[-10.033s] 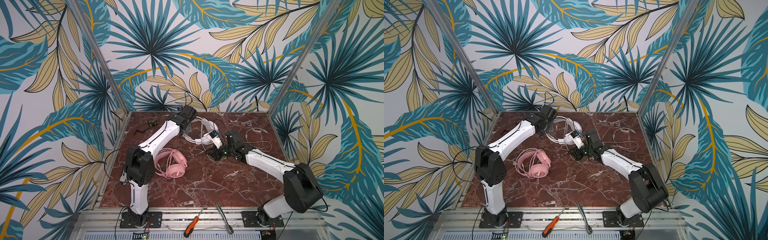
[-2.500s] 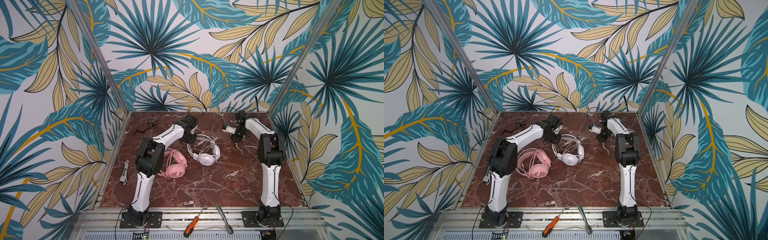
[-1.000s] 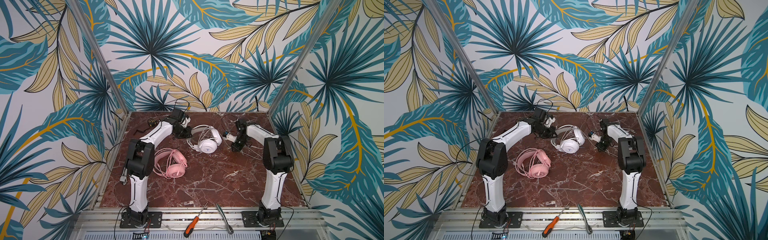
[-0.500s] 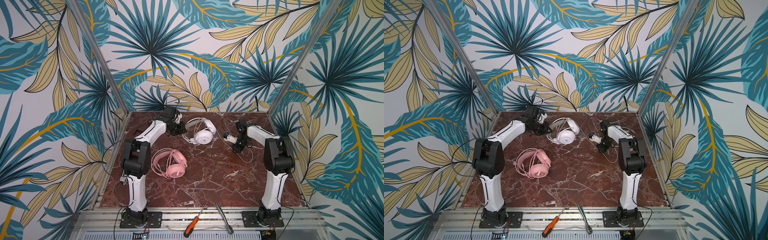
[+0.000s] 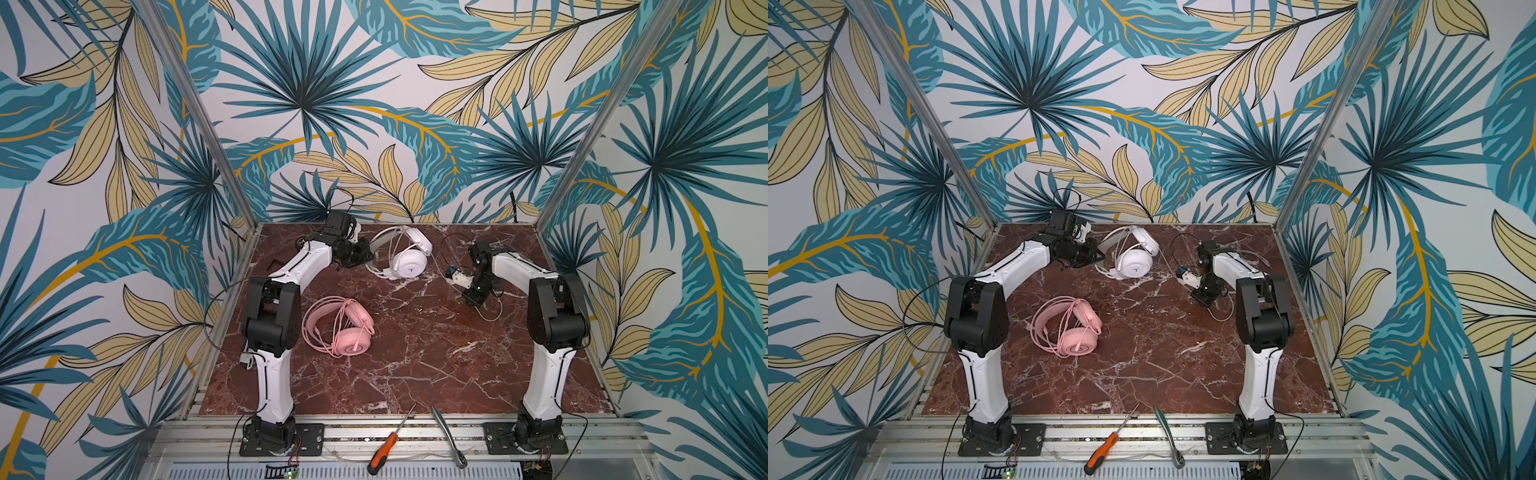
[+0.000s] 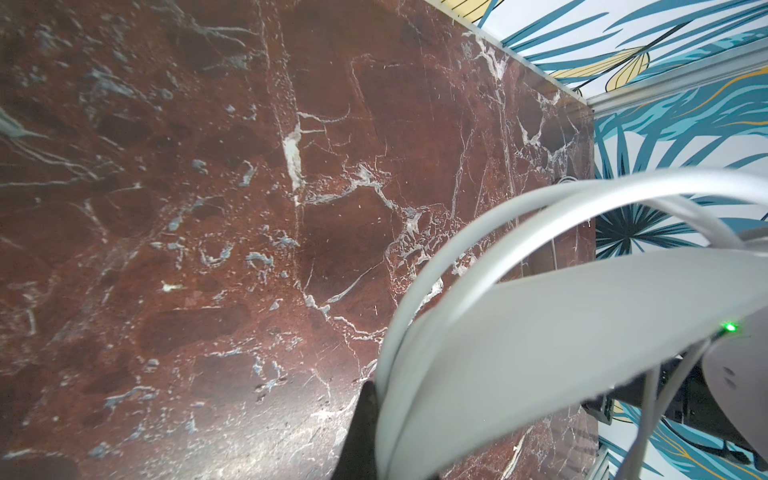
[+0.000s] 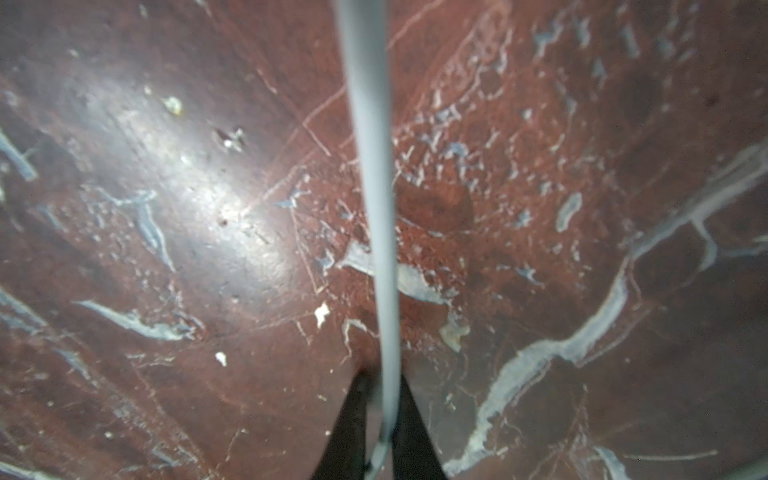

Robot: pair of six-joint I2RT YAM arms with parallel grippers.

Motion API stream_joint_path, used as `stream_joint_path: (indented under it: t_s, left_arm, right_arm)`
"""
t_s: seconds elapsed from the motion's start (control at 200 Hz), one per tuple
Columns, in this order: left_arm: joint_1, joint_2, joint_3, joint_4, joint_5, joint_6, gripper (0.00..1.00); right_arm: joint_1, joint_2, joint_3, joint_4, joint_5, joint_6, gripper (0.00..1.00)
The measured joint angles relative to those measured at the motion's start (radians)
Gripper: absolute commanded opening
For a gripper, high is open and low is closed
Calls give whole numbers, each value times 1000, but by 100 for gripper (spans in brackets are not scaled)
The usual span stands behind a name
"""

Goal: Wrap the headphones

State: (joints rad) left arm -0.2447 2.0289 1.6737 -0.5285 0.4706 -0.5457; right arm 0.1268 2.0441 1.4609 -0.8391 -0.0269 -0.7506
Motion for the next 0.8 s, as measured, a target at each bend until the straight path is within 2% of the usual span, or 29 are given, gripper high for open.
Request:
stream_joint_path:
  t_s: [0.371,0.801]
  left_arm:
    - [0,0,0,-1,-63,-58,0]
    - [3,29,0,-12,-146,-157,0]
  right_arm:
    - [61,-131,-189,81,3,-13,0]
    - [262,-236,-268,104,-34,-40,0]
